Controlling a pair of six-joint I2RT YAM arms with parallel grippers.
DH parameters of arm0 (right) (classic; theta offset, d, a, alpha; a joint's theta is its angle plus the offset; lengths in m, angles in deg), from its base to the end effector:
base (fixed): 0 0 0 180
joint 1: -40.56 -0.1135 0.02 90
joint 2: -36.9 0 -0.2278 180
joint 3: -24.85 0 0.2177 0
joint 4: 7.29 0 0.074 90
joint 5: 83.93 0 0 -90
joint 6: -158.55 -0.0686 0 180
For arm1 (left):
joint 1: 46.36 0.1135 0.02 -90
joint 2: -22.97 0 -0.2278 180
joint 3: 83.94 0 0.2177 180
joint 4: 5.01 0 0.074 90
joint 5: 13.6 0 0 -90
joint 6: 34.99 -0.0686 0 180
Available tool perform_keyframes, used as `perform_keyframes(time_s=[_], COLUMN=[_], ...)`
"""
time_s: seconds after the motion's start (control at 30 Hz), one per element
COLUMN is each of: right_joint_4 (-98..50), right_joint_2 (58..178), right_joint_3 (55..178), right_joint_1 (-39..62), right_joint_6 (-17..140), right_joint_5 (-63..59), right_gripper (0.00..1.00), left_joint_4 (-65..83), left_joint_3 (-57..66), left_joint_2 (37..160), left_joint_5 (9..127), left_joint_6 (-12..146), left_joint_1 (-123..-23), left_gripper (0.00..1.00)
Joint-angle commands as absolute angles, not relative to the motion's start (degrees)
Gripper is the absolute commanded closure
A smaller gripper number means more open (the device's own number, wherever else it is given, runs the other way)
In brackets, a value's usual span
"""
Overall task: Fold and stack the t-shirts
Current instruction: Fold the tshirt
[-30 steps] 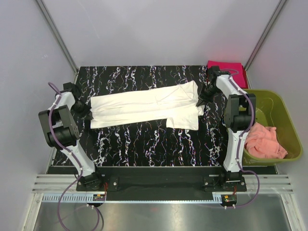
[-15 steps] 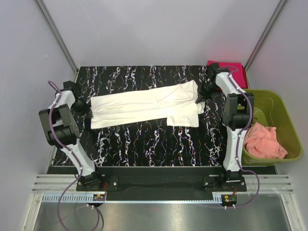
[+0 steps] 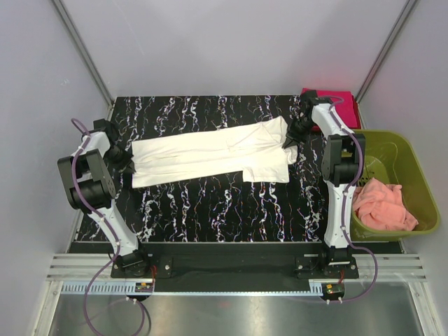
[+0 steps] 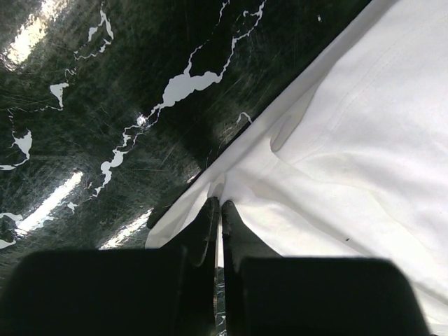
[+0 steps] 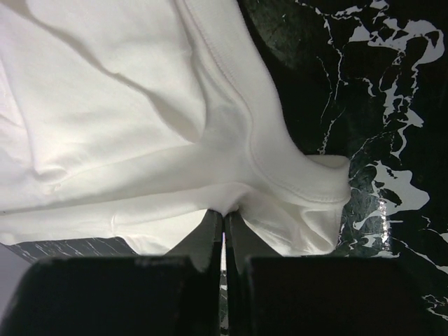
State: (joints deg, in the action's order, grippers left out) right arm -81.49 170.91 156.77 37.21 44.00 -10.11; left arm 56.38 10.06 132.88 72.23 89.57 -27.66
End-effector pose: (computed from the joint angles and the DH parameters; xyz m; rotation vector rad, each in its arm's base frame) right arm 0.4271 0.0442 0.1335 0.4912 2.8974 0.4905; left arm 0.3220 0.1037 0.1291 -1.3020 2.6230 -0.1506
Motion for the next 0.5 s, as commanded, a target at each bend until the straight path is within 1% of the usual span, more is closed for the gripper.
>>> perform_keyframes(time_s=[0.0, 0.13, 0.27, 0.37, 0.47], right_joint_4=[-80.9, -82.4, -82.6, -80.9, -81.6], right_joint_2=[169.9, 171.9, 171.6, 170.6, 172.2], right_joint_3=[159.4, 161.8, 161.8, 159.6, 161.4], right_joint_1=[37.7, 37.7, 37.7, 37.7, 37.7], right_joint_6=[42.4, 42.6, 42.7, 42.4, 42.7], right_joint_5=[-11.2, -11.7, -11.5, -11.3, -10.9], right_gripper=[1.00, 1.00, 1.00, 1.00, 1.00], left_joint_4=[55.9, 56.1, 56.2, 55.9, 55.9], left_joint_3=[12.6, 13.0, 12.8, 12.6, 12.6], left_joint_2=[132.5, 133.3, 133.2, 133.0, 133.4], left_joint_5=[74.6, 74.2, 74.5, 74.6, 74.1], left_joint_6=[90.0, 90.3, 90.3, 90.3, 90.8], left_joint_1=[-27.5, -27.6, -27.5, -27.6, -27.6], left_gripper=[1.00, 1.00, 1.00, 1.00, 1.00])
